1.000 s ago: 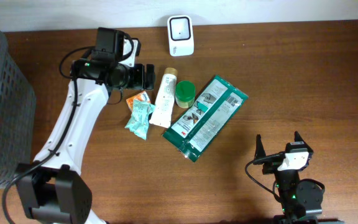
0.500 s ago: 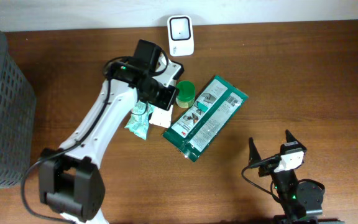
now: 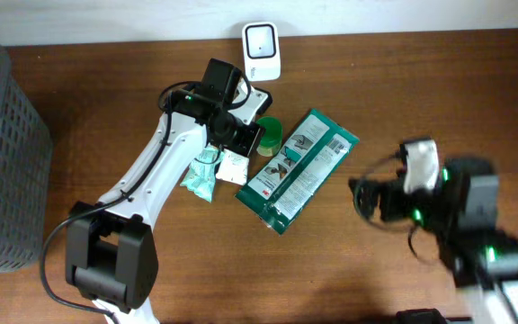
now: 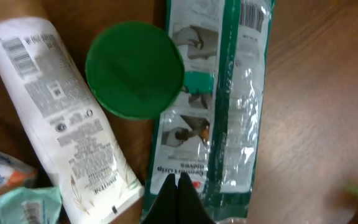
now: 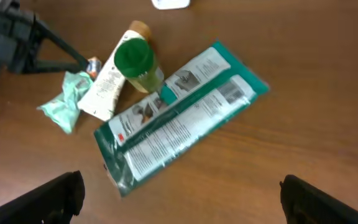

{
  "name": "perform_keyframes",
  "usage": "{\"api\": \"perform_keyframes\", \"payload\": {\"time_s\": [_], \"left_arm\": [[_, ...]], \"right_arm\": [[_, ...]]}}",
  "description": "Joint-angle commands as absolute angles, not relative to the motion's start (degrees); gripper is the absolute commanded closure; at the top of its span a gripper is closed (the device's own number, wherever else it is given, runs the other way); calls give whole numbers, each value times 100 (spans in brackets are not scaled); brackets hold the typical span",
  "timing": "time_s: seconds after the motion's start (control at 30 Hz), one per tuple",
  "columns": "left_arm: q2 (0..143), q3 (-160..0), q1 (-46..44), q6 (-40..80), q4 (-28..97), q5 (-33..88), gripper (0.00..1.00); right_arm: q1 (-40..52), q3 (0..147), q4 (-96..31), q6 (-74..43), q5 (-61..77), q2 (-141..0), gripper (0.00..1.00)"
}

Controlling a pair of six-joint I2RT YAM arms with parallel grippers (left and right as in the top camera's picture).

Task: Scan the item barcode
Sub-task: 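Move the right gripper to the green-lidded jar and grasp it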

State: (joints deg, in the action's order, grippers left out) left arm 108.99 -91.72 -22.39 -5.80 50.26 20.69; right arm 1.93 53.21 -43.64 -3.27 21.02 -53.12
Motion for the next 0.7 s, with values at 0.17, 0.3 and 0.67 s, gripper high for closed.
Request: {"api": "perform_keyframes", "payload": {"time_s": [0.17,0.3,0.67], "left_arm": [[10986,-9395,-947,45,4759,2045,100],[10986,-9483,-270,49,4757,1951,61],[10989,-9480,447,45,4866,1951,1]], "right_arm": [[720,7319,-4718,-650,2563,-8261,4],[1625,9832,-6014,-561,895,-9817,4],[2604,11327,-5754,414,237,-12333,1]]}}
